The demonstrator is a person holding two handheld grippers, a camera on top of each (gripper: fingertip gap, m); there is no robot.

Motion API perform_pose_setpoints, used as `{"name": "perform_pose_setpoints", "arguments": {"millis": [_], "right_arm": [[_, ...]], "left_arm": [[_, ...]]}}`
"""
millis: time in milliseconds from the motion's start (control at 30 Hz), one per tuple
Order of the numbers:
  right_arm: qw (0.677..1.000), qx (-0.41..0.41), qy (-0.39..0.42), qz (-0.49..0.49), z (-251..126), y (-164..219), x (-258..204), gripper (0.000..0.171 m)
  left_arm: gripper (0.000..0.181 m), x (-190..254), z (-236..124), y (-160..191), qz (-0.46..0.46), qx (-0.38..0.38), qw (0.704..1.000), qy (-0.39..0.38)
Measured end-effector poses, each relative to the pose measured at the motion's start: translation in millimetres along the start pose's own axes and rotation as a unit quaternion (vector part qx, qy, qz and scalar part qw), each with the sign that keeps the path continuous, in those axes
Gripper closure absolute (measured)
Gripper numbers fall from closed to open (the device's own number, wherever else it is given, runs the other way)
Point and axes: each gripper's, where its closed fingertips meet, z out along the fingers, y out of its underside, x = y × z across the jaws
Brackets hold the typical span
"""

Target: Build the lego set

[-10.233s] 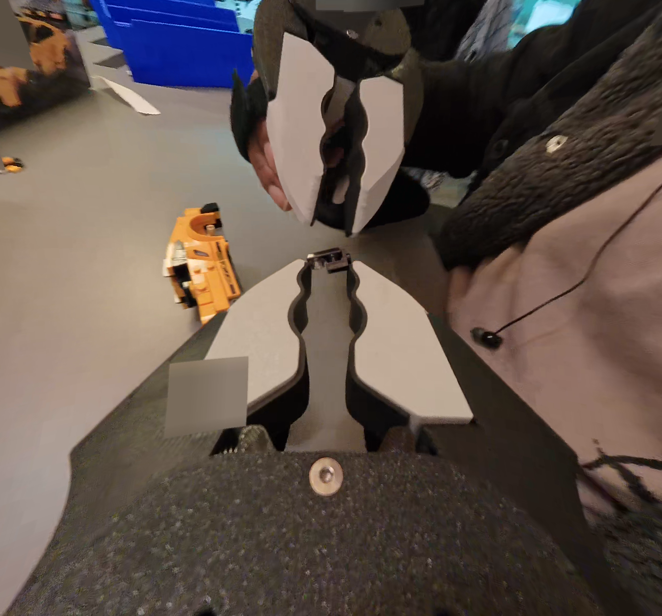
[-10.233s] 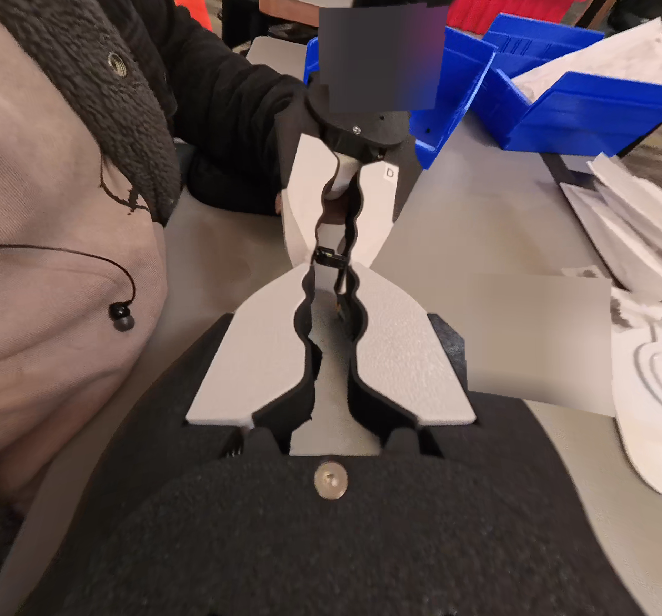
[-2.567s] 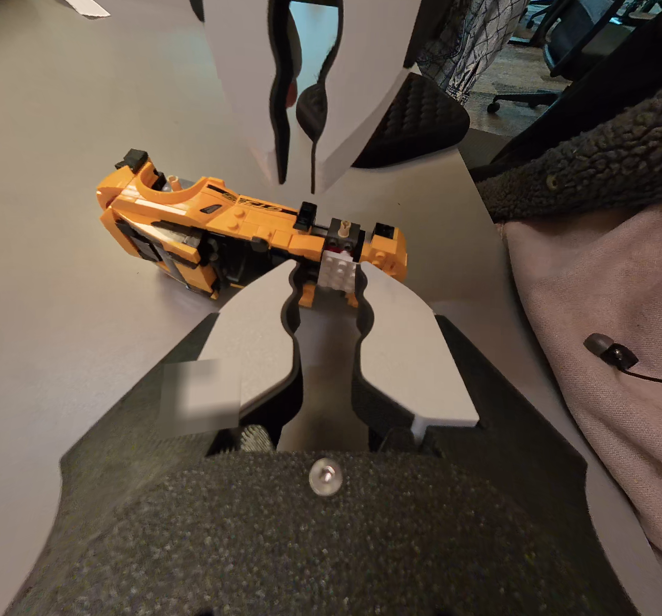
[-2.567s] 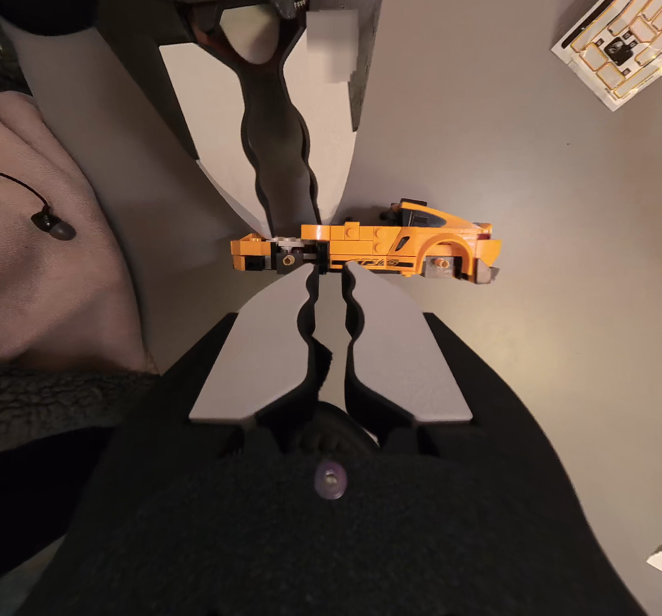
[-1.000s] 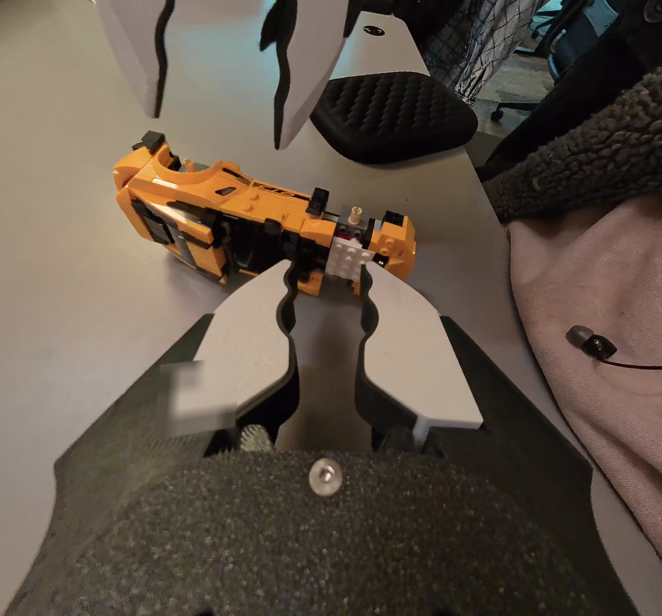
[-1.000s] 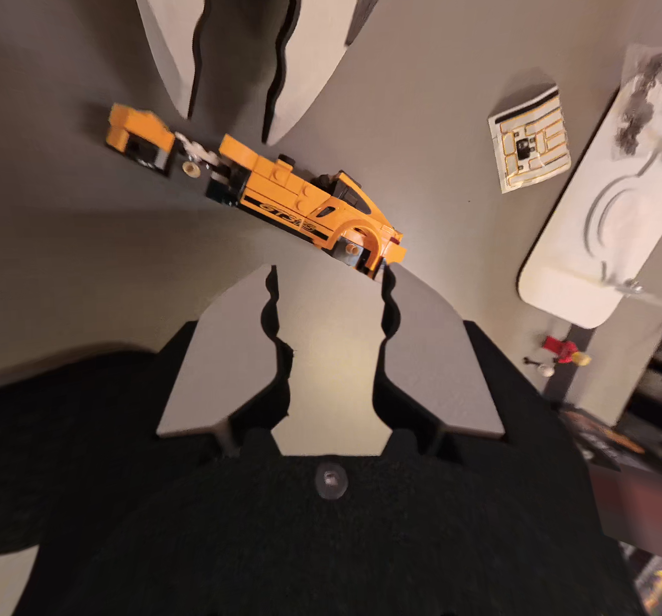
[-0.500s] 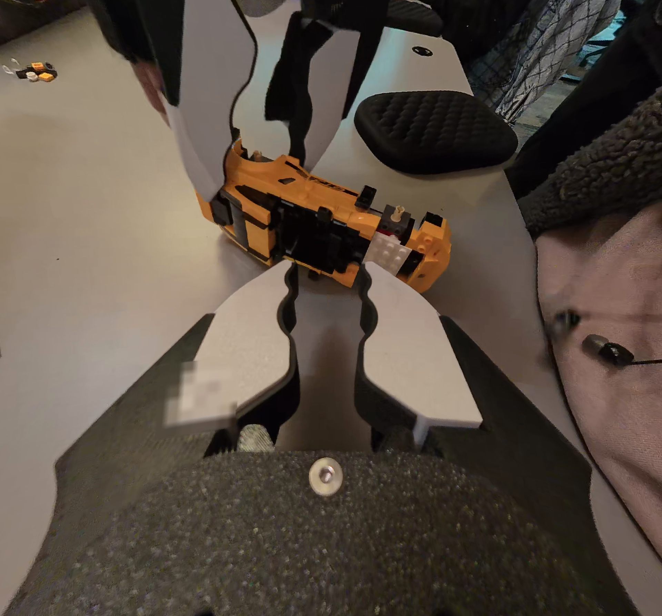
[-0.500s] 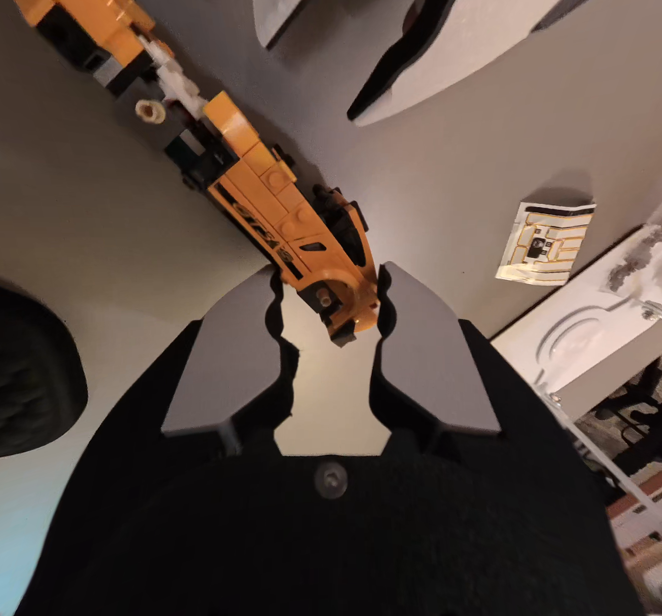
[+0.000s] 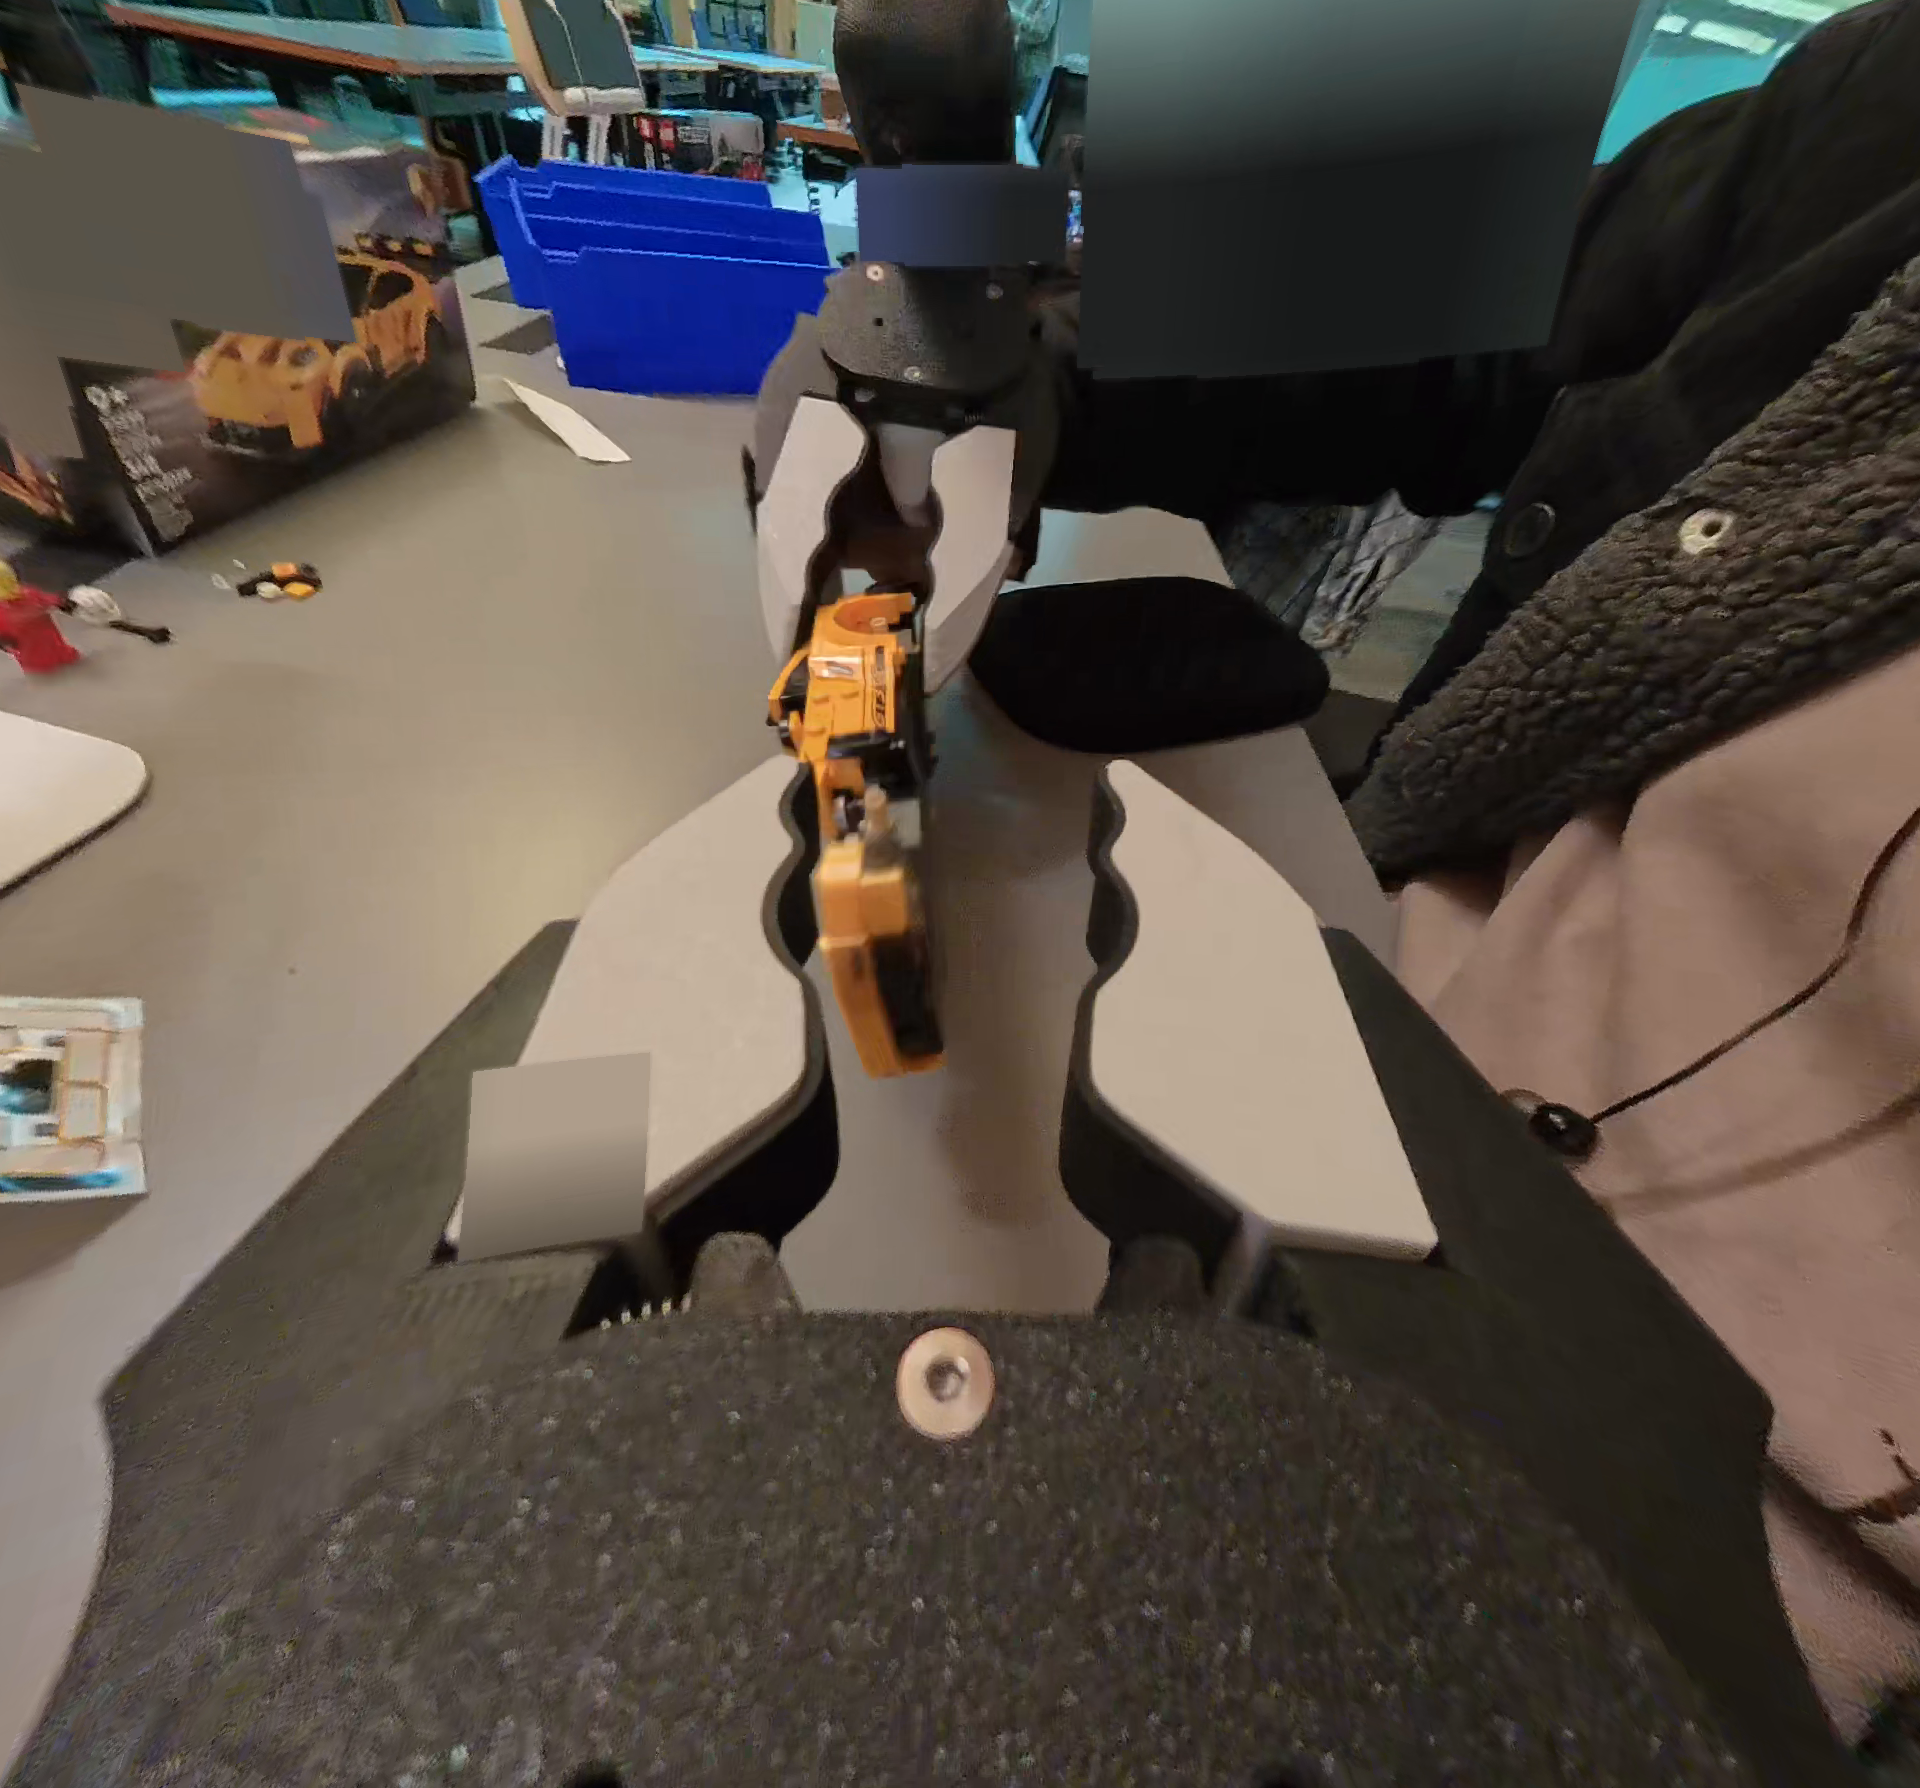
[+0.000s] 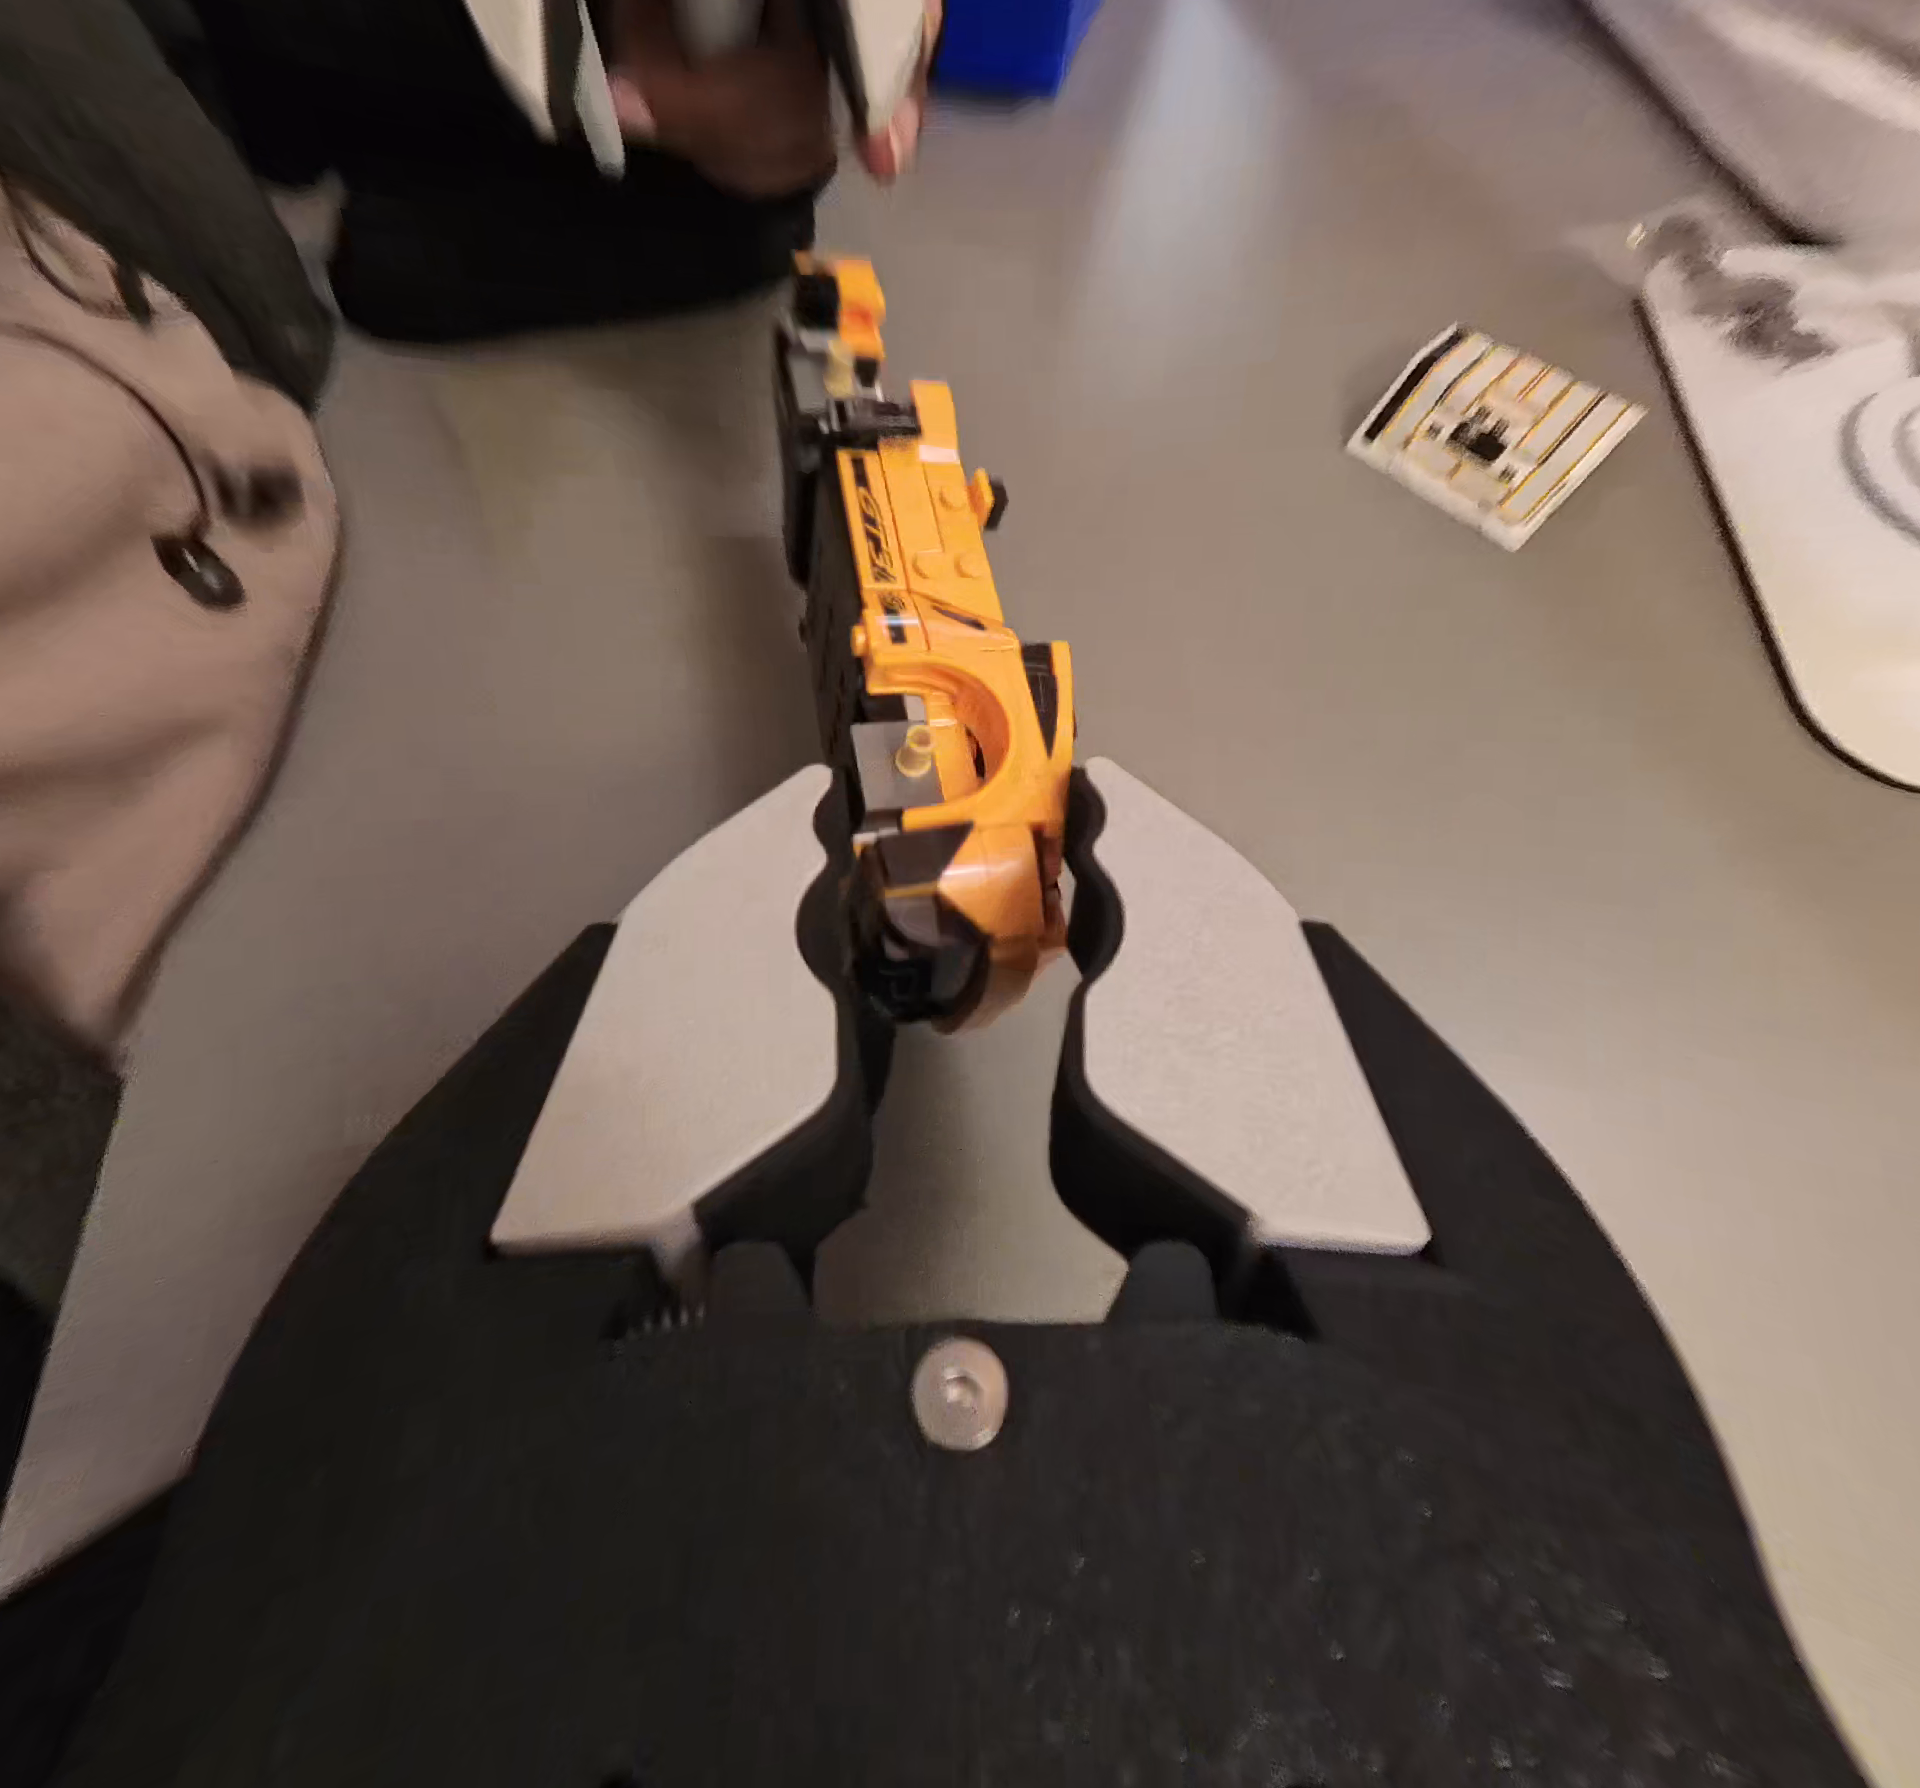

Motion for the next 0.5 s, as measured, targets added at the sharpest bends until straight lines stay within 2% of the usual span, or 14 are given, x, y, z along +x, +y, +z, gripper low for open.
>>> {"name": "perform_pose_setpoints", "arguments": {"millis": [100,233,367,400,467,500], "right_arm": [[0.999,0.026,0.027,0.002,-1,4,-2,0.133],[0.999,0.034,0.031,0.007,3,12,-4,0.133],[0.999,0.037,0.030,-0.008,4,11,-7,0.133],[0.999,0.037,0.030,-0.010,5,11,-8,0.133],[0.999,0.034,0.028,-0.015,8,14,-8,0.133],[0.999,0.030,0.033,-0.019,8,17,-7,0.133]], "left_arm": [[0.130,-10,8,13,0.023,-0.061,0.996,-0.055],[0.125,-18,19,56,0.012,-0.160,0.985,-0.065],[0.126,-21,29,90,-0.031,-0.220,0.974,-0.045],[0.130,-19,31,97,-0.023,-0.236,0.971,-0.041],[0.152,-17,34,106,0.008,-0.266,0.963,-0.041],[0.154,-19,33,106,0.028,-0.272,0.961,-0.051]]}}
